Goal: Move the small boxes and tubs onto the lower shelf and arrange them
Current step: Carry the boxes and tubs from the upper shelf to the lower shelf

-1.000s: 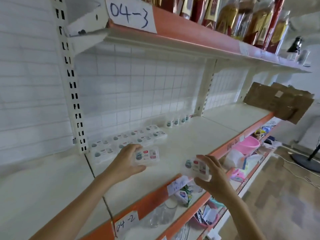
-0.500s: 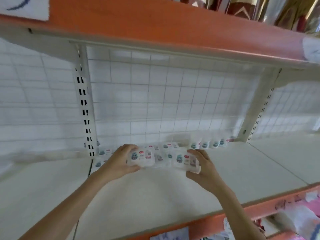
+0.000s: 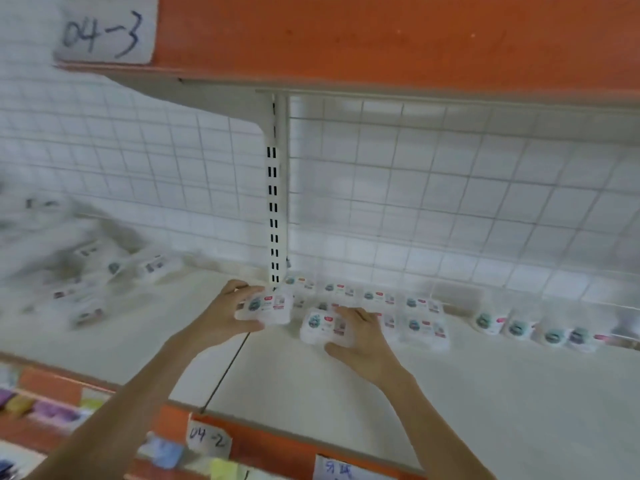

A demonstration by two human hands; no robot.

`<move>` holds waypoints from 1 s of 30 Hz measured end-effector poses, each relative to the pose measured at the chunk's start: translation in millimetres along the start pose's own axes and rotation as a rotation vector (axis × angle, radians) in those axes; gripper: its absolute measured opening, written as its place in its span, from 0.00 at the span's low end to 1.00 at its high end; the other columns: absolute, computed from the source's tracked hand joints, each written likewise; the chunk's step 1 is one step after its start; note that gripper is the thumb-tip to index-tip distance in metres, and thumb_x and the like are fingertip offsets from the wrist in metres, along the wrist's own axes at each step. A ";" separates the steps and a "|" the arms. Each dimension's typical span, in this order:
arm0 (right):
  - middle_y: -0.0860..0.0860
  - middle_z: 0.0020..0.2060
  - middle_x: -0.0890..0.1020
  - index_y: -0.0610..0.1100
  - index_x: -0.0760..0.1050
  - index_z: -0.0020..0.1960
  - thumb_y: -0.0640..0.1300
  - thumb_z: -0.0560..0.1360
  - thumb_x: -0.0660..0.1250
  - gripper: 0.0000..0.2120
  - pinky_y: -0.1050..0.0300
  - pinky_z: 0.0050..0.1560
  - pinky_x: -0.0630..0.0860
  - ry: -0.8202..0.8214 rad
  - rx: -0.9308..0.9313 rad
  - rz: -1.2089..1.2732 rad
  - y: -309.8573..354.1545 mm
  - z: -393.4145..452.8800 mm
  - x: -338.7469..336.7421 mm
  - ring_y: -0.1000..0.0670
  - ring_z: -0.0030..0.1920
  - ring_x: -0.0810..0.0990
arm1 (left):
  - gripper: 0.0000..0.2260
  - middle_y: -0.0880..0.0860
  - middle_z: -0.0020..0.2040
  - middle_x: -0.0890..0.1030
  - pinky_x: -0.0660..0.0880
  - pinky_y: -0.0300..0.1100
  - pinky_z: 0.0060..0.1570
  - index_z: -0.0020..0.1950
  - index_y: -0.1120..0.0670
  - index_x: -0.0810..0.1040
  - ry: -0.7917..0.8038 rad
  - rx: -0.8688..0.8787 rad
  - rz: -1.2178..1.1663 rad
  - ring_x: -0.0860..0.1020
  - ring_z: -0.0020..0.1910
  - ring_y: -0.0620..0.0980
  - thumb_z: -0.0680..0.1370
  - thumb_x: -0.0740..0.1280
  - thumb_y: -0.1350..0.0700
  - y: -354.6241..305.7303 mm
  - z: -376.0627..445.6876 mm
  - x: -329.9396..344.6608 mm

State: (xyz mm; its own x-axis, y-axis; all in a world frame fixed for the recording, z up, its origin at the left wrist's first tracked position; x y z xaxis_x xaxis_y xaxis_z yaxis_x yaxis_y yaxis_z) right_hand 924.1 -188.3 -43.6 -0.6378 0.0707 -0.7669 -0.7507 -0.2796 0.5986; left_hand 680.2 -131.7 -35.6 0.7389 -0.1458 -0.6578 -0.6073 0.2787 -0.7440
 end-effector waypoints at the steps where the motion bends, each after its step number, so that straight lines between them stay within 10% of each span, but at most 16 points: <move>1: 0.52 0.65 0.66 0.47 0.63 0.70 0.49 0.71 0.68 0.29 0.67 0.56 0.54 0.001 -0.010 -0.006 3.1 2.0 8.1 0.49 0.66 0.59 | 0.28 0.51 0.59 0.65 0.65 0.35 0.61 0.67 0.54 0.69 0.013 -0.009 -0.018 0.68 0.60 0.47 0.69 0.75 0.62 2.8 -1.3 0.8; 16: 0.51 0.62 0.60 0.46 0.67 0.67 0.47 0.72 0.68 0.25 0.65 0.63 0.55 -0.104 0.028 -0.006 -6.2 -12.2 25.3 0.51 0.66 0.57 | 0.32 0.51 0.59 0.72 0.74 0.51 0.58 0.59 0.54 0.72 -0.078 0.022 -0.081 0.75 0.58 0.50 0.59 0.72 0.42 26.2 -12.3 30.9; 30: 0.50 0.62 0.62 0.46 0.69 0.64 0.46 0.72 0.69 0.22 0.67 0.62 0.56 -0.149 0.026 -0.004 -8.9 -10.3 27.3 0.56 0.62 0.58 | 0.32 0.50 0.59 0.73 0.73 0.43 0.58 0.64 0.57 0.70 -0.080 0.076 -0.114 0.74 0.59 0.49 0.64 0.75 0.48 27.7 -5.9 35.0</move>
State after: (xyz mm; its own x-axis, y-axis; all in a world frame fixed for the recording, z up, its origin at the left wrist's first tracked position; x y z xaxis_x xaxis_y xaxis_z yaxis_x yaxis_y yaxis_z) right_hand 915.1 -193.8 -72.2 -0.6516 0.2134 -0.7279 -0.7564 -0.2541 0.6027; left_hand 687.5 -134.7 -79.9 0.8243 -0.1054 -0.5563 -0.4968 0.3365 -0.8000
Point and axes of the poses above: each hand's wrist, its own z-axis towards the middle knuckle, its own x-axis out of the palm, y = z × x, the point moved 5 cm from there along z, towards the middle knuckle
